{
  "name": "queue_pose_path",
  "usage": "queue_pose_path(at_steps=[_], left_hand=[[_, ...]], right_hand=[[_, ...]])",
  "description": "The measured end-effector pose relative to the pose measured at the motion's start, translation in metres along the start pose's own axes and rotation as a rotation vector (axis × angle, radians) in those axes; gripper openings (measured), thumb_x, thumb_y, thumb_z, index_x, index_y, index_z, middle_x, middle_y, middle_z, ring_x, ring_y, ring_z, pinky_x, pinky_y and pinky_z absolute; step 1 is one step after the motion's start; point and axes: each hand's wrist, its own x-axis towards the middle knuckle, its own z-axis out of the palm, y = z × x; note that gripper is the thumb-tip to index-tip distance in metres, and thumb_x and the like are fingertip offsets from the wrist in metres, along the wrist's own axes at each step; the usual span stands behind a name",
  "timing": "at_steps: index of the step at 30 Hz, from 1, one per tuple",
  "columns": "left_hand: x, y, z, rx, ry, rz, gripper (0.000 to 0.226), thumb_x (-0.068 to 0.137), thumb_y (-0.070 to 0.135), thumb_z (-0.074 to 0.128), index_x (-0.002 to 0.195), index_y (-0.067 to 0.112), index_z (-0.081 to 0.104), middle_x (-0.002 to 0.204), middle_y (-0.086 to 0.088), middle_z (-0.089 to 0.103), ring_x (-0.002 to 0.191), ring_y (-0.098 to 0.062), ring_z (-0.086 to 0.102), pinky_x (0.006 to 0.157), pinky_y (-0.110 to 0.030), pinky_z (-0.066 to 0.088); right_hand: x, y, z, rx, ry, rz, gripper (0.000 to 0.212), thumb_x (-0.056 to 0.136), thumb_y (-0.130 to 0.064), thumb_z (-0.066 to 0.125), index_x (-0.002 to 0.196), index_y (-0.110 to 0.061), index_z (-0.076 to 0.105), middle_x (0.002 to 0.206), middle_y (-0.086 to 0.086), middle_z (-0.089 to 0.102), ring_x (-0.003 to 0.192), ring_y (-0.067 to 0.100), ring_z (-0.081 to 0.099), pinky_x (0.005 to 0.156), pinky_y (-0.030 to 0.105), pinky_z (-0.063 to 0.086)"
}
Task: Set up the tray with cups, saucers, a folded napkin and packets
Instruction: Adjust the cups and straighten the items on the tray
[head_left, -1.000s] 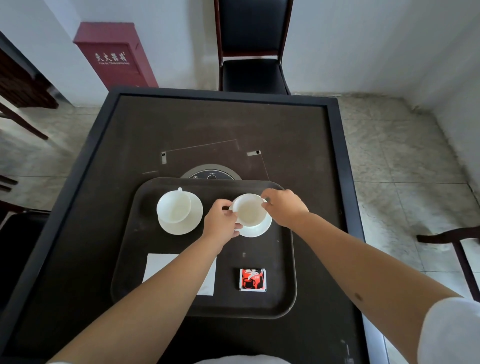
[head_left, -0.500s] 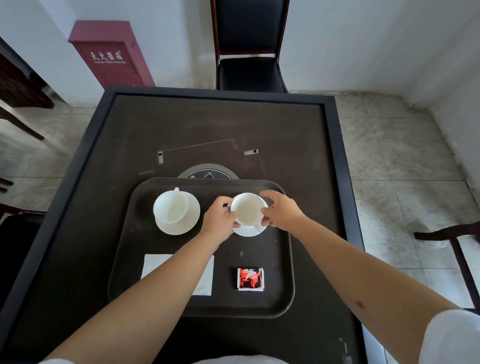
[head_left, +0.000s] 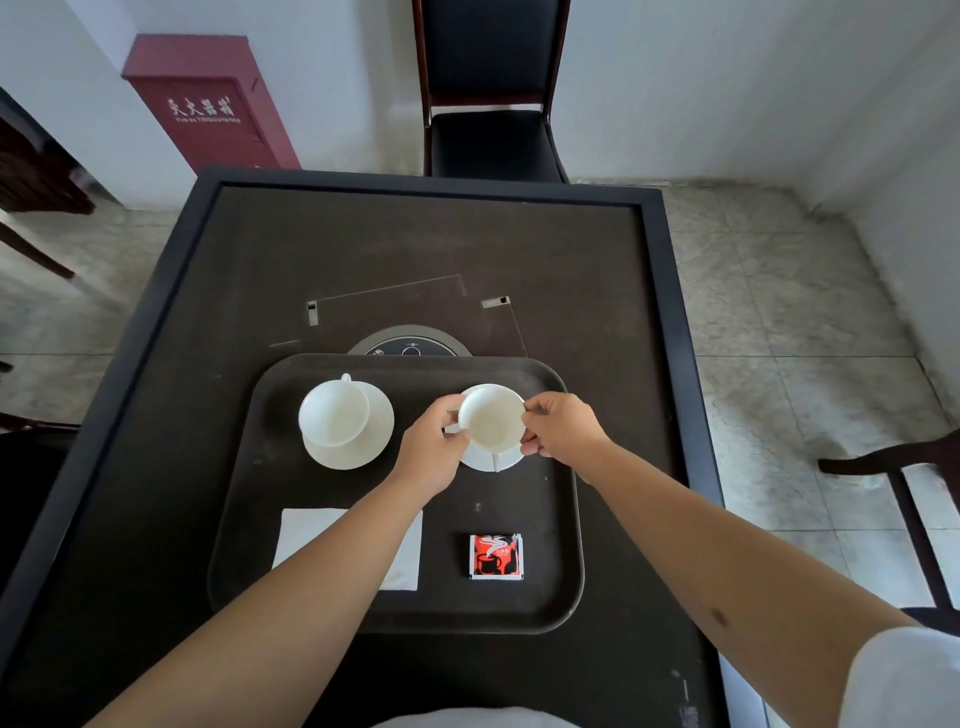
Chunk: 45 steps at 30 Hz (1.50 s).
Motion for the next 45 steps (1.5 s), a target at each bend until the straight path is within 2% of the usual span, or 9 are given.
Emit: queue_pose_path(at_steps=[6,10,20,25,28,33,37,40,45], left_hand=[[-0.002,0.002,0.003,0.012,-0.006,0.026,0.049,0.099,0.011,0.051,0.144,0.03,0.046,0.14,0.004,0.054,0.123,-0.019,0.053,0.1,-0.044,0.05],[0.001,0.0,0.003,0.012,-0.002,0.008,0.049,0.101,0.012,0.049,0.145,0.03,0.043,0.143,0.004,0.051,0.111,-0.008,0.052,0.102,-0.043,0.048],[-0.004,0.001,0.004,-0.008,-0.032,-0.03,0.051,0.102,0.015,0.047,0.149,0.032,0.036,0.15,0.002,0.044,0.115,-0.012,0.054,0.105,-0.044,0.045],[-0.005,0.004,0.002,0.01,-0.036,-0.034,0.051,0.103,0.016,0.045,0.15,0.03,0.034,0.152,0.001,0.042,0.136,-0.021,0.042,0.111,-0.044,0.038],[-0.008,0.003,0.002,0.088,-0.018,-0.066,0.056,0.103,0.028,0.045,0.153,0.032,0.023,0.156,0.002,0.035,0.142,-0.023,0.034,0.113,-0.041,0.03],[-0.036,-0.009,-0.002,0.65,0.016,0.157,0.07,0.095,0.055,0.045,0.152,0.036,0.009,0.16,-0.001,0.023,0.146,-0.025,0.024,0.107,-0.041,0.037],[-0.061,-0.021,-0.006,0.948,-0.019,0.196,0.078,0.086,0.075,0.023,0.151,0.039,-0.002,0.165,-0.006,0.002,0.15,-0.03,0.002,0.117,-0.049,0.017],[-0.081,-0.025,-0.01,1.045,-0.017,0.201,0.084,0.081,0.081,0.014,0.151,0.04,-0.006,0.165,-0.006,-0.005,0.15,-0.03,-0.005,0.117,-0.051,0.009],[-0.117,-0.027,-0.016,1.103,-0.021,0.186,0.087,0.079,0.082,0.017,0.153,0.039,0.0,0.165,-0.006,-0.007,0.15,-0.03,-0.007,0.117,-0.052,0.009]], right_hand=[[-0.003,0.006,0.005,-0.019,0.045,-0.027,0.02,0.094,-0.017,0.05,0.107,-0.021,0.065,0.07,-0.004,0.073,0.061,0.008,0.069,0.059,0.025,0.055],[-0.003,0.006,0.007,-0.011,0.08,-0.03,0.021,0.095,-0.019,0.052,0.111,-0.021,0.065,0.074,-0.004,0.073,0.063,0.006,0.07,0.073,0.034,0.06],[-0.008,0.005,0.01,0.091,0.081,0.028,0.021,0.097,-0.019,0.055,0.116,-0.021,0.064,0.072,-0.003,0.073,0.063,0.009,0.07,0.061,0.023,0.056],[-0.013,0.004,0.013,0.155,0.076,0.048,0.025,0.098,-0.02,0.055,0.122,-0.021,0.06,0.077,0.0,0.073,0.066,0.011,0.071,0.064,0.024,0.059],[-0.019,0.007,0.013,0.136,0.09,0.031,0.035,0.097,-0.034,0.053,0.131,-0.024,0.052,0.088,-0.002,0.07,0.069,0.012,0.07,0.065,0.025,0.058],[-0.044,0.025,0.016,-0.184,0.107,-0.058,0.06,0.09,-0.054,0.054,0.142,-0.029,0.035,0.122,-0.004,0.061,0.103,0.016,0.06,0.087,0.035,0.052],[-0.072,0.043,0.019,-0.801,0.129,-0.266,0.089,0.081,-0.072,0.049,0.149,-0.036,0.006,0.162,-0.002,0.015,0.146,0.029,0.018,0.111,0.054,0.028],[-0.092,0.05,0.022,-0.972,0.1,-0.277,0.099,0.075,-0.086,0.036,0.149,-0.039,-0.011,0.163,-0.002,-0.01,0.149,0.03,-0.006,0.115,0.057,0.009],[-0.131,0.054,0.025,-0.977,0.134,-0.274,0.1,0.068,-0.094,0.014,0.149,-0.04,-0.01,0.162,-0.002,-0.015,0.148,0.03,-0.011,0.115,0.057,0.005]])
